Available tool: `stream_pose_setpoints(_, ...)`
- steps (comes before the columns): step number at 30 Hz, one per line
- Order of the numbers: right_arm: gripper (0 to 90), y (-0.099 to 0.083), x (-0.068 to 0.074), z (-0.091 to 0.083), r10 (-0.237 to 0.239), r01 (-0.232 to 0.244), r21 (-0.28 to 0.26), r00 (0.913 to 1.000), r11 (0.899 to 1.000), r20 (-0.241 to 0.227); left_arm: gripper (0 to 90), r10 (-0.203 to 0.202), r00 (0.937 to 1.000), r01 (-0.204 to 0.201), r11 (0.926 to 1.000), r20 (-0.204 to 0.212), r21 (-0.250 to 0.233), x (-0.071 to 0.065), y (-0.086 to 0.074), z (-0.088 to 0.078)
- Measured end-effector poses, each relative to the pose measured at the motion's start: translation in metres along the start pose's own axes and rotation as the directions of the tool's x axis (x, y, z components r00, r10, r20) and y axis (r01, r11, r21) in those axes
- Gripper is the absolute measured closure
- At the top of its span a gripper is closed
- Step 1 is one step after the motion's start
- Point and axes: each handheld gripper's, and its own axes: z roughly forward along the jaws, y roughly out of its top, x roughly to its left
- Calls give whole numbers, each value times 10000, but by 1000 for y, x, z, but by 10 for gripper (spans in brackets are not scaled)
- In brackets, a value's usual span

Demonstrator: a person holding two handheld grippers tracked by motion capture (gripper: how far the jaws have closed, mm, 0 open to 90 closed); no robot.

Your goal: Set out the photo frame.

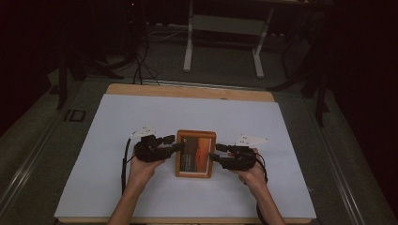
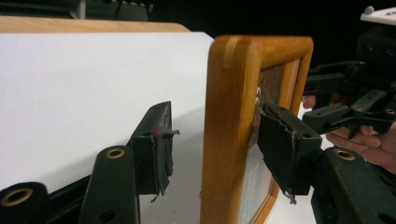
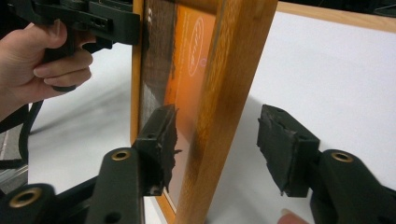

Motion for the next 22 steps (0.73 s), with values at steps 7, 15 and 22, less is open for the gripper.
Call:
stream_pose_setpoints(7,406,7,0,-12,-77,79,-55,9994,10000,334,444,31,9982,-38,9999,-601,-127,-1,7,-14)
stream_pose_setpoints(15,368,10,-10,-37,294,-287,-87,9937,9996,1085,421,612,9738,-507,9973,-2192,536,-6,12,-30)
stream_pose_setpoints(22,277,-7,-45,-57,862,-1415,1380,9344,9803,3457,390,941,9093,-352,9880,-4053,1504,8,1,-37)
